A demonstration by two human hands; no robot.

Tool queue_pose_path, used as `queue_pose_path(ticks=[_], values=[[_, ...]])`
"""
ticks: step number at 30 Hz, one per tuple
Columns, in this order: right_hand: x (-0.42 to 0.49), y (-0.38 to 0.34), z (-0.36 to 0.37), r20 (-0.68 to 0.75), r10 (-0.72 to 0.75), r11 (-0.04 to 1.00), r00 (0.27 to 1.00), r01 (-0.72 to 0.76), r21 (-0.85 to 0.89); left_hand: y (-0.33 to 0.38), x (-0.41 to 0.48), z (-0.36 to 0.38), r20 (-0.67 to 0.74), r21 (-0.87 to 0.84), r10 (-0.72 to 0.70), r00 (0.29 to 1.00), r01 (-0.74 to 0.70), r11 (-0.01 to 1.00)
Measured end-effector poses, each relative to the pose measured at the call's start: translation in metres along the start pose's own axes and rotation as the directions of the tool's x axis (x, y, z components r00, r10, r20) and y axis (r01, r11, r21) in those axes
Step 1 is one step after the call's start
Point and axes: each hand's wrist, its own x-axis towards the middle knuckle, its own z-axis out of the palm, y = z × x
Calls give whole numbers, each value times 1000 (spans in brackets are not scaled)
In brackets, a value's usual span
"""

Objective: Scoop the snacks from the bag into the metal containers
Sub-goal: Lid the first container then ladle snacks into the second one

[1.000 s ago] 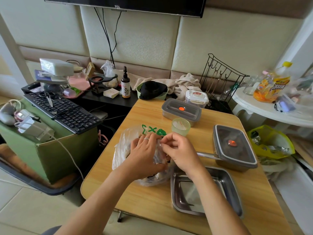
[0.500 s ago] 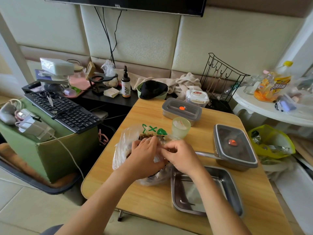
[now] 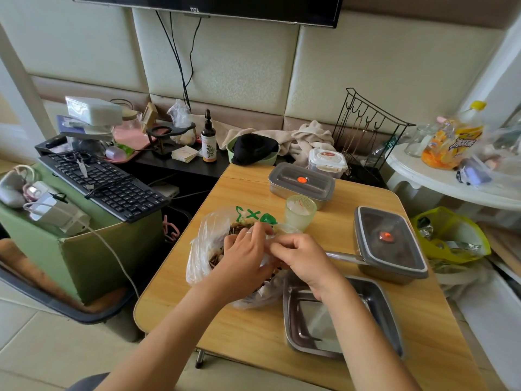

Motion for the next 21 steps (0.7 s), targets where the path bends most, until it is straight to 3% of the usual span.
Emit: queue_pose_path(ticks=[6, 11, 14, 18, 21], values=[[3, 6, -3, -6, 29, 998, 1000, -29, -49, 0, 0, 1, -59, 5, 48, 997, -47, 999], [5, 6, -5, -74, -15, 999, 997, 12, -51, -2, 1, -2, -35, -67, -42, 999, 40, 997], [6, 6, -10, -118, -37, 998, 992, 32, -45, -7, 3, -3, -4, -15, -71, 997, 71, 997], [6, 7, -15, -165, -94, 992, 982, 79, -95, -8, 6, -11, -116, 138, -112, 987, 128, 982], [7, 9, -17, -177, -155, 975, 972, 120, -189, -9, 7, -16, -123, 218, -129, 984, 154, 964]])
